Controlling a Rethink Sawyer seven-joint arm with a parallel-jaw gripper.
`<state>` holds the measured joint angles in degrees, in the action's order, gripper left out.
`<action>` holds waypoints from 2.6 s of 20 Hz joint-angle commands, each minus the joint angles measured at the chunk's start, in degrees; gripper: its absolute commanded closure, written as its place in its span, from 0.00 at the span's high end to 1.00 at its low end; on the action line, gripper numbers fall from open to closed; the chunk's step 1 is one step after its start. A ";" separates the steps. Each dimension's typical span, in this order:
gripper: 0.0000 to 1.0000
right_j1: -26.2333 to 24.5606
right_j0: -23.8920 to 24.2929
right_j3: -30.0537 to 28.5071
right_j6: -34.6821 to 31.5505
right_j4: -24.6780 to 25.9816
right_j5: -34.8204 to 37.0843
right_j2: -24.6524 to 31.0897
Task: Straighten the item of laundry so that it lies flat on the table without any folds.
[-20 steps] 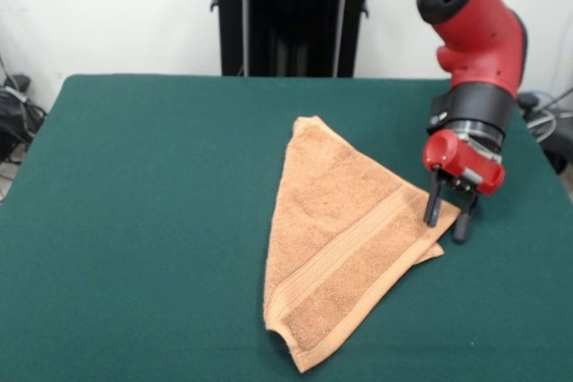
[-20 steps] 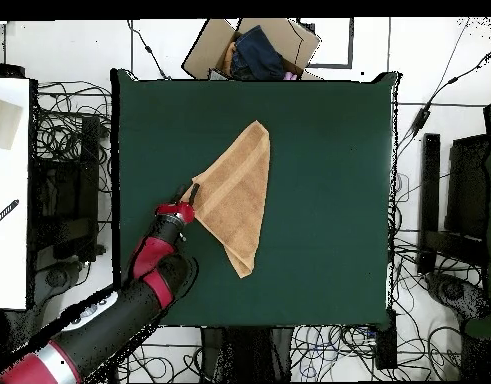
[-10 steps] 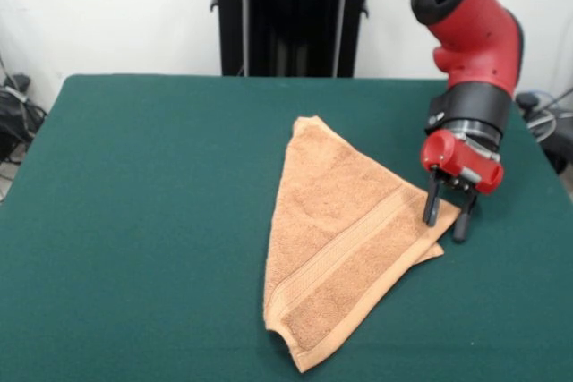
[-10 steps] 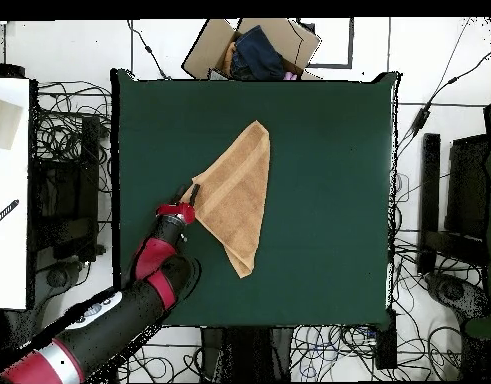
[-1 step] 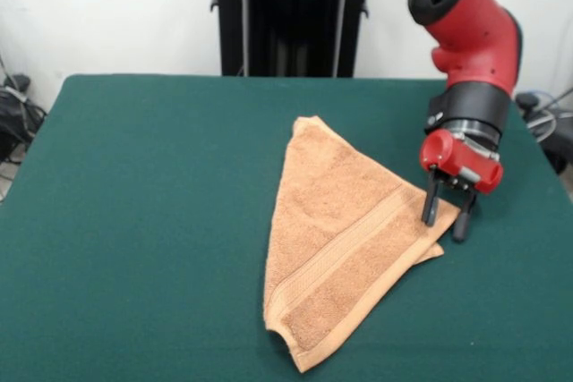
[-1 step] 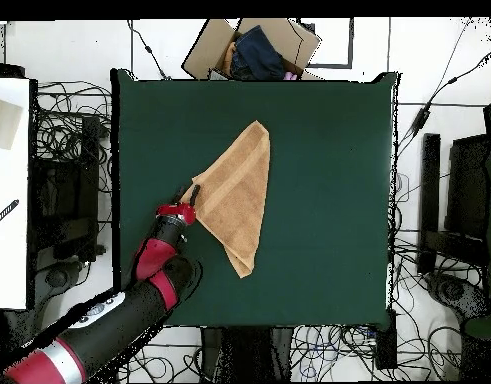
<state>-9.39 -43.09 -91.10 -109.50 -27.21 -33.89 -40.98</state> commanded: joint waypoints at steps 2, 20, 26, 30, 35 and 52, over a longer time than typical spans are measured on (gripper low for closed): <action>1.00 -3.26 1.23 -1.39 -10.95 3.30 0.41 12.87; 1.00 -2.40 1.04 -5.04 -10.90 4.65 -0.76 12.60; 1.00 -1.59 1.66 -6.48 -11.00 5.84 -1.25 13.36; 1.00 -1.65 2.08 -6.68 -10.56 6.28 -1.76 13.61; 1.00 -1.95 2.14 -6.59 -10.20 5.86 -1.93 13.66; 0.00 -2.53 1.16 -7.35 -10.91 2.82 -3.01 13.17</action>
<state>-8.21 -42.53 -95.02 -109.50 -24.62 -38.67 -38.77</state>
